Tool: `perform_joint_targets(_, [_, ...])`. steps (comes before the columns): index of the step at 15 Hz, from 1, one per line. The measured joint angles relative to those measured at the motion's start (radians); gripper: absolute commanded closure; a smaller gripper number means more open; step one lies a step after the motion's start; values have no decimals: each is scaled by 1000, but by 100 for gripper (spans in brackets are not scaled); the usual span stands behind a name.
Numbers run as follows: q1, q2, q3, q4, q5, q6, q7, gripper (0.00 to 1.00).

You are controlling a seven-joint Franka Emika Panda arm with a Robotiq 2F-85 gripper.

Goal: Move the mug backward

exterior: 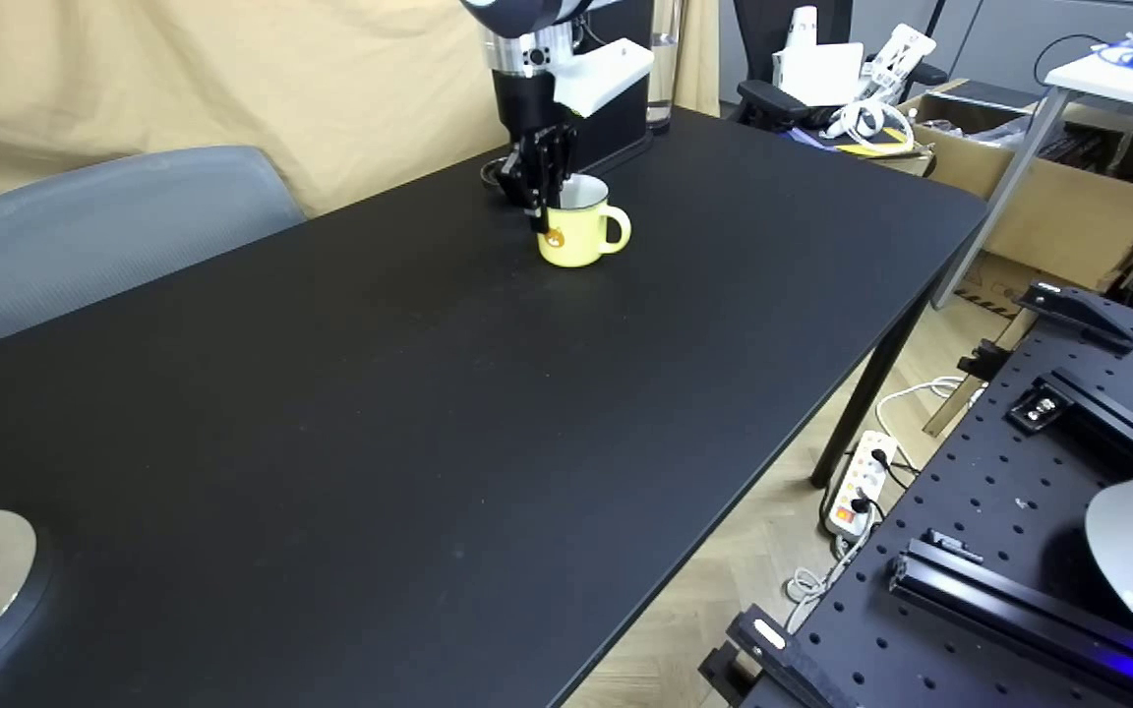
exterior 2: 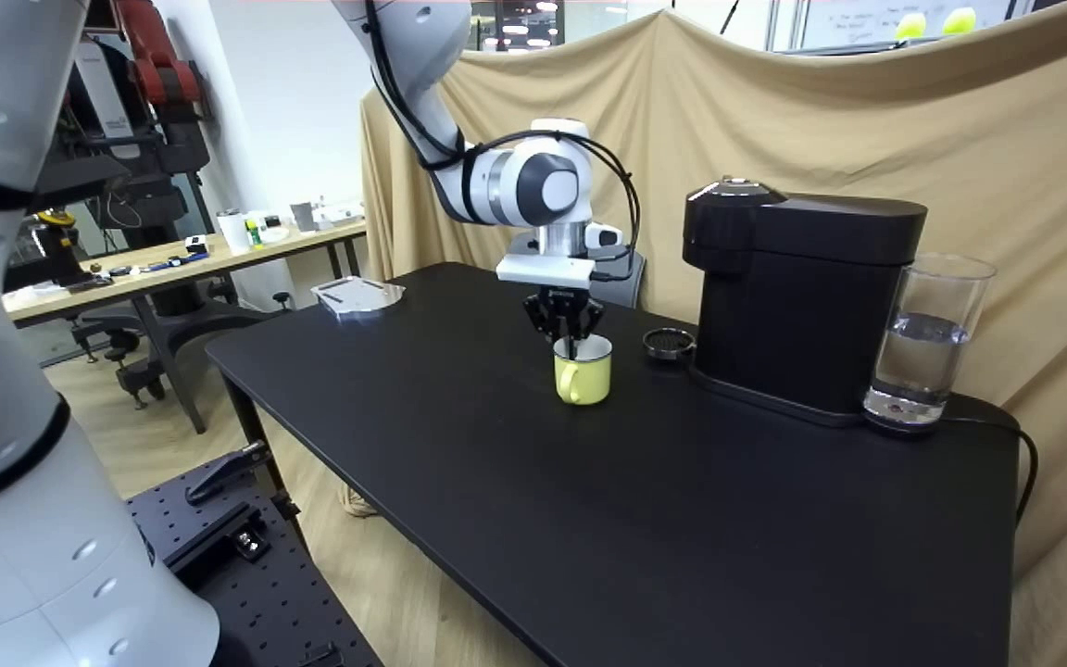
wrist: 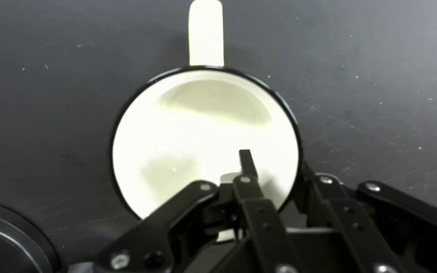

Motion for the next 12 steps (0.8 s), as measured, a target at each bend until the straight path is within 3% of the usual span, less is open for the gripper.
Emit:
perform_joint_targets(8, [7, -8, 3, -2, -40, -30, -2, 97])
perform_joint_targets(12, [27, -83, 20, -83, -79, -39, -7, 97])
